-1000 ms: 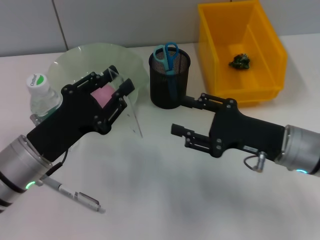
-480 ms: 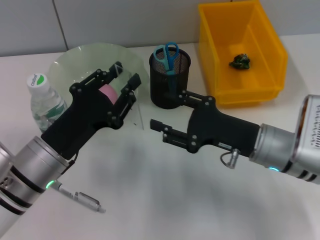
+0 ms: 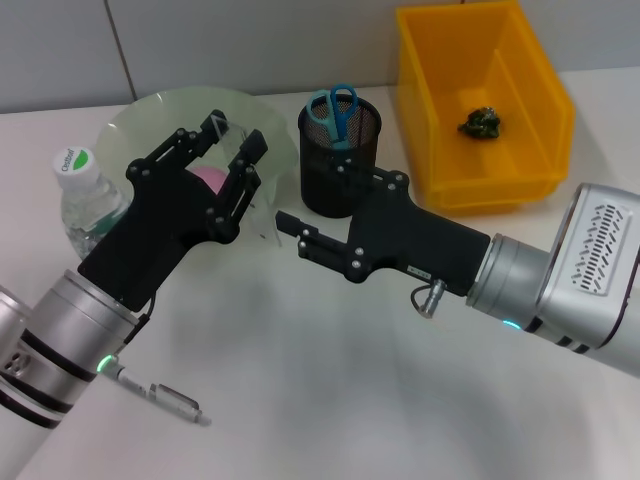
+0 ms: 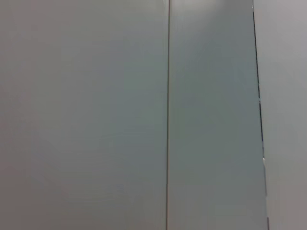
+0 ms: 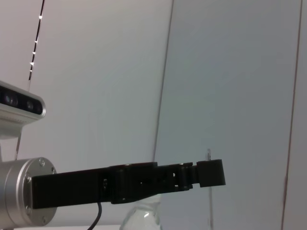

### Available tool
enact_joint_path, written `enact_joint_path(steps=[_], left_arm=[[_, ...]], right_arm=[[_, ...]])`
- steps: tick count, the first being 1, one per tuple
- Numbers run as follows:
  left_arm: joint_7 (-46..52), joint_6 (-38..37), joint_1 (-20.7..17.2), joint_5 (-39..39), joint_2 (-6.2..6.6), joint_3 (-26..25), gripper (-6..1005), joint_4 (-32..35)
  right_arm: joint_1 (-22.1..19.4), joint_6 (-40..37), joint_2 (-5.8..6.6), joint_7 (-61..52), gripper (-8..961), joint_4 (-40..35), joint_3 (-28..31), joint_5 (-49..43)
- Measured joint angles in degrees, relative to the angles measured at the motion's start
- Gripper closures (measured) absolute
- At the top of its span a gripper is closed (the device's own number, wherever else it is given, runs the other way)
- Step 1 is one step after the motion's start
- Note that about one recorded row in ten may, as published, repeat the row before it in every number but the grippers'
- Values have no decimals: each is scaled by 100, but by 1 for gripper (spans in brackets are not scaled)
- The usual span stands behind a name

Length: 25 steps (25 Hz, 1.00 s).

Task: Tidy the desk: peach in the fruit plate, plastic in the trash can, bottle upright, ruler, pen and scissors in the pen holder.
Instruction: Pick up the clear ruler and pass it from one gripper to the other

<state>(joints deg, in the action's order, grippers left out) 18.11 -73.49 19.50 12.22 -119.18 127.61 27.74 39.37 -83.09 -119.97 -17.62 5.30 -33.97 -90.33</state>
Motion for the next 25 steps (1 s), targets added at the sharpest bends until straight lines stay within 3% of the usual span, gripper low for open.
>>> enact_joint_path(steps=[25], left_arm=[[-237,209,36,556,0,483,610,202]], right_arm=[[276,286,0,340,331,401,355,-25]])
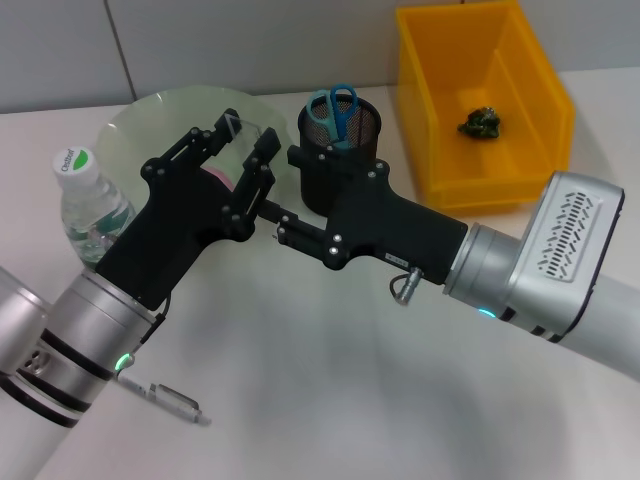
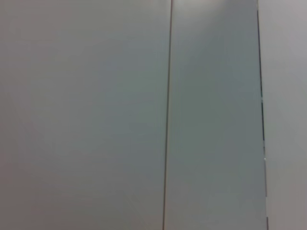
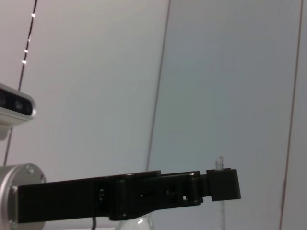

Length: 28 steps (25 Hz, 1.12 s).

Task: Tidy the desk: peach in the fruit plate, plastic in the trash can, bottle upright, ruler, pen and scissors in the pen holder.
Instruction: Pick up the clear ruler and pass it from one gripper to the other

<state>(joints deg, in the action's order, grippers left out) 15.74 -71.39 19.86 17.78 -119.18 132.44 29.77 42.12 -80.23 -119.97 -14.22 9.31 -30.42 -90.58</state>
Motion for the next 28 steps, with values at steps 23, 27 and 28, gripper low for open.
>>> enact_joint_path(steps=[23,27,28], left_arm=[[-167,176,24,165,0,74,610,65],[-168,188,37,201,0,82,610,65],[-168,188,38,201,0,82,610,65]], right_arm=[[195,287,0,218,638,245,360,-40],[233,323,0,218,712,258,362,-42],[239,331,0,218,730,263,362,-43]])
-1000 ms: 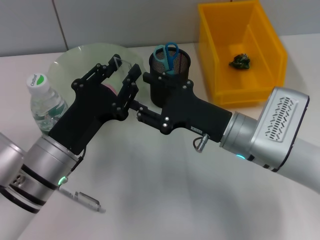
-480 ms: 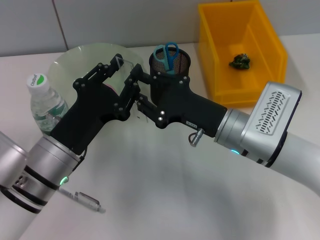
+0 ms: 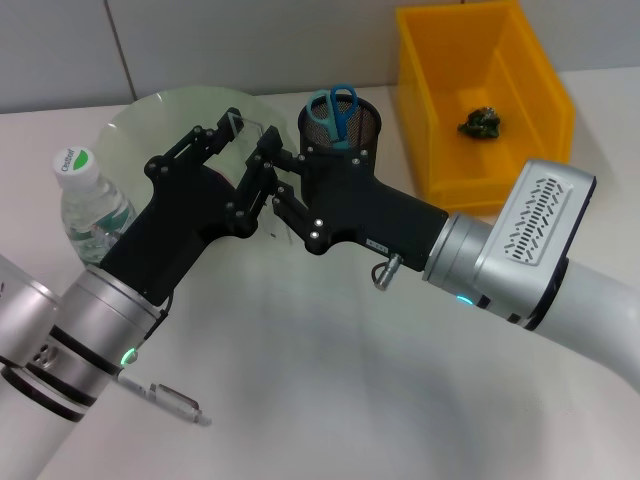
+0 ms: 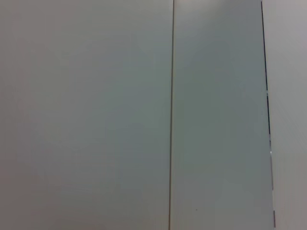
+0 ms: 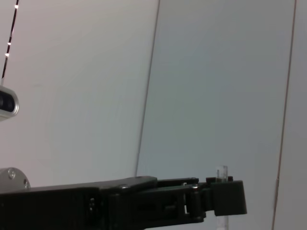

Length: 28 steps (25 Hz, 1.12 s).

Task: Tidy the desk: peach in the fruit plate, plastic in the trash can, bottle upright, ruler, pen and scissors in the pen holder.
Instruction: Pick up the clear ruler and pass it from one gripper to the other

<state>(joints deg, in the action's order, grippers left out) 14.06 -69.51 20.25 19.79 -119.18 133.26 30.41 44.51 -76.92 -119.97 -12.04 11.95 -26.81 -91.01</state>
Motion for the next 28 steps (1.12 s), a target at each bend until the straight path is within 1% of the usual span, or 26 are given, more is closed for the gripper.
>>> enact_joint_path(steps=[7,19,25,28], left_arm=[[0,56,22,0,0,42,610,0],[0,120,40,-1,0,71,610,42],[0,140,41,12,2,118,610,59],[5,141,41,13,2,126,610,61]], right_arm=[[24,12,0,0,828,29,0,-5],[22,29,0,-56,863,27,0,-5],[22,37,0,-63,928,27,0,-4],[20,38,0,-70,940,27,0,-5]])
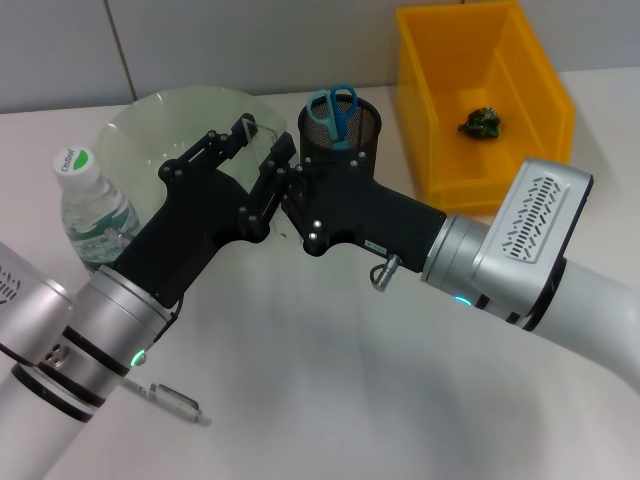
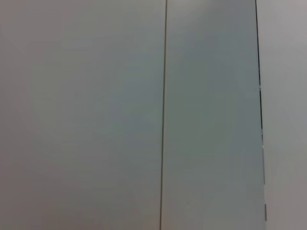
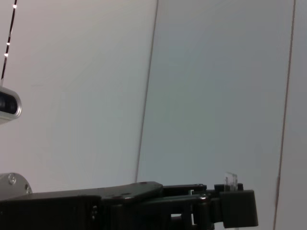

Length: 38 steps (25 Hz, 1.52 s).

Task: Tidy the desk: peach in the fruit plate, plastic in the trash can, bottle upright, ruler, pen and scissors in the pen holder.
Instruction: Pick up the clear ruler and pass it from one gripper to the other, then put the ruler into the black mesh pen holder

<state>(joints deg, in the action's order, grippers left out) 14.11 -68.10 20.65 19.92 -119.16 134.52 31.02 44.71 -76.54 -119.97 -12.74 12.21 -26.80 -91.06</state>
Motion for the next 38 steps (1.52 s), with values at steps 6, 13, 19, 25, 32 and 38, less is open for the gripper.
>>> enact_joint_path(steps=[6,13,19,25,32,38], left_arm=[[42,1,0,-6,-4,5,611,-1],[70,5,0,-27,-5,-16,519,-26],[84,2,0,-23,-2,-28,310,-33],[137,2,-1,-32,-2,-23,187,-37],[569,-70,-38,-158,35,-38,140,-45],[1040,-497,-263,-850,103,-255,140,-206]], right_arm=[[-33,-1,-1,-4,945,8,40,8],[-59,-1,0,-3,939,52,126,6],[-73,-1,0,12,933,54,135,6],[-83,-1,0,13,928,56,139,9],[-198,-87,0,13,922,60,304,18],[-363,-316,0,-156,917,-17,507,30]])
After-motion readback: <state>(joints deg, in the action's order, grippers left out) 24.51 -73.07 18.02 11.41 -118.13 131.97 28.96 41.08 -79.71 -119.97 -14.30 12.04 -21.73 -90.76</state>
